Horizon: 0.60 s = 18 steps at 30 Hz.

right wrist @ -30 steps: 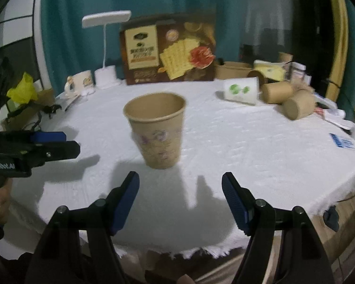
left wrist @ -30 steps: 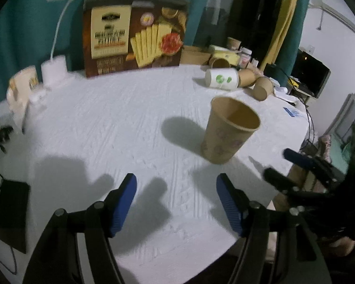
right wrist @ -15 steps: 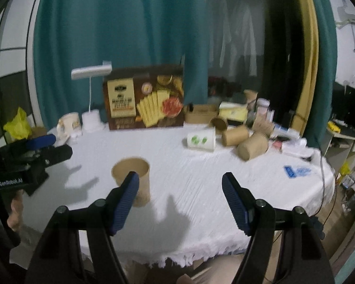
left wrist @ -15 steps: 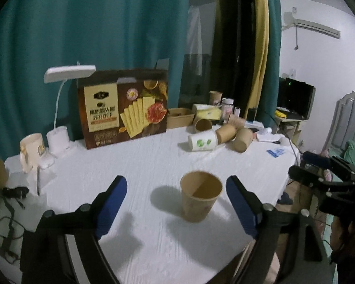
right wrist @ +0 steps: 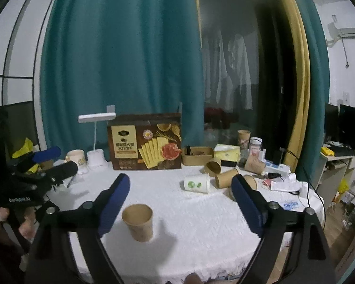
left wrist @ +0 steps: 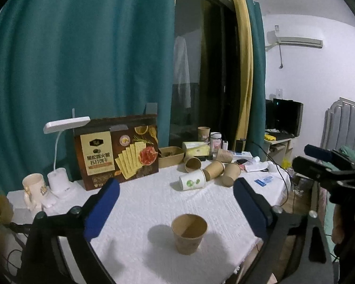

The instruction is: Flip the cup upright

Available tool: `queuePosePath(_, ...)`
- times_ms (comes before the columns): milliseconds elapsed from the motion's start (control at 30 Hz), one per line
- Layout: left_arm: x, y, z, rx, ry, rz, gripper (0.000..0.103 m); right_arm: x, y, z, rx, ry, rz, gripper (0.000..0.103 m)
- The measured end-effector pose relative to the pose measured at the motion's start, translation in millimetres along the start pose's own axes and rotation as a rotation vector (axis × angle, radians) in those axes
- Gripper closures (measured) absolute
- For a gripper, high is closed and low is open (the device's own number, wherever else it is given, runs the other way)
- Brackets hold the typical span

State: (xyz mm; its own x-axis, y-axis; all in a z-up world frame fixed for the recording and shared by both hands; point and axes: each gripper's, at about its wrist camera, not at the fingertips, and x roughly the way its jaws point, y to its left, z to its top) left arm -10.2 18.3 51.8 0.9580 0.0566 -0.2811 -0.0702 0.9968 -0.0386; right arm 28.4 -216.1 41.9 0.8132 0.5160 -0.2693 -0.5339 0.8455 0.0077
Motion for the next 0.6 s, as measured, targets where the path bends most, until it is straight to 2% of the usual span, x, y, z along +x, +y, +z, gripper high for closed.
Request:
queuePosePath(100,1.9,5.5,0.4,-0.014,0.009,-0.022,0.002,4.7,5.2,2.6,0.006,-0.007,0.019,0.002)
queuePosePath(300,7.4,17.3,-1.5,-0.039,0.030,-0.001,0.000,13.6,8.0,3.0,0.029,0.009,0.031,0.001)
queuePosePath(600,13.9,23.4,-8.3,-0.052,0.064,-0.027,0.000,22.4,10.6,0.5,0.033,0.027,0.015,0.001)
